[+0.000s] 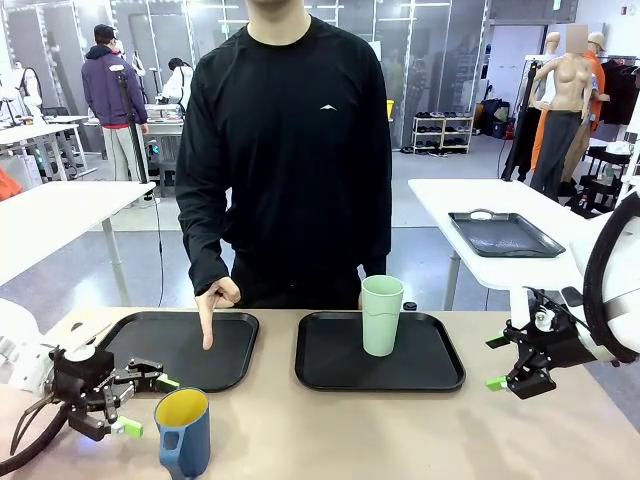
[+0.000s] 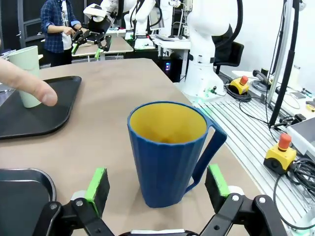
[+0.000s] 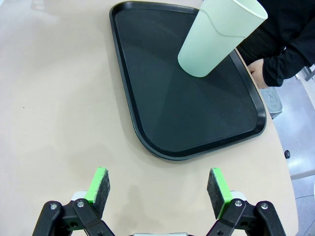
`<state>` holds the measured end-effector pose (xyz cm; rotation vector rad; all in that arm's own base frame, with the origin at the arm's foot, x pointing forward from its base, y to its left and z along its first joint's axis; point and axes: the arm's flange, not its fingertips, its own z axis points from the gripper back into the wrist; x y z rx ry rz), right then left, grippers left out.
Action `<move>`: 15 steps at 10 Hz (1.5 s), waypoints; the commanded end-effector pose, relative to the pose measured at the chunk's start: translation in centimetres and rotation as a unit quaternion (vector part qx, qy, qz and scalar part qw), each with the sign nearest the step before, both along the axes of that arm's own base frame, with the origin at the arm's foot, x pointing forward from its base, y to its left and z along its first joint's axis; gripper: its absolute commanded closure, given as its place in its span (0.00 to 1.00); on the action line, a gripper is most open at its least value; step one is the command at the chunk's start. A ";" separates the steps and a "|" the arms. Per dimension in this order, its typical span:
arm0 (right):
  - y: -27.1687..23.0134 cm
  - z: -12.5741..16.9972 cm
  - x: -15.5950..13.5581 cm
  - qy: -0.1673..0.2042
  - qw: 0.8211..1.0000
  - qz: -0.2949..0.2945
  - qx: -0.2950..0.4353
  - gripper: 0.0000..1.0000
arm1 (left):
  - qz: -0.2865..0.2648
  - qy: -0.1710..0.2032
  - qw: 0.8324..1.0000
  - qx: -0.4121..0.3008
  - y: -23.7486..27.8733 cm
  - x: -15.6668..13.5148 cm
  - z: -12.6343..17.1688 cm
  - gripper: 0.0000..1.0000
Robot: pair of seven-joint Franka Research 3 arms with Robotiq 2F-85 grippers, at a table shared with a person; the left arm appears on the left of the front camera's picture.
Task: Sort and store the cups by type.
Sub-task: Pick up the Handle plastic cup and place it into the empty Flat Tray.
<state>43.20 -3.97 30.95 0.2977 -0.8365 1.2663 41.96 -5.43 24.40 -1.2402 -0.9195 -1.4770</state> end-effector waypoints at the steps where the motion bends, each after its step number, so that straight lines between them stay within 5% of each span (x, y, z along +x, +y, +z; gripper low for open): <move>1: -0.1 -0.1 0.3 -0.003 1.000 -0.001 0.005 0.00 | 0.003 -0.020 1.000 -0.013 -1.1 -0.7 -0.4 0.00; 15: -0.1 -0.1 0.3 -0.003 1.000 -0.001 0.005 0.00 | -0.029 0.004 0.999 -0.029 -4.5 -3.2 -4.9 0.00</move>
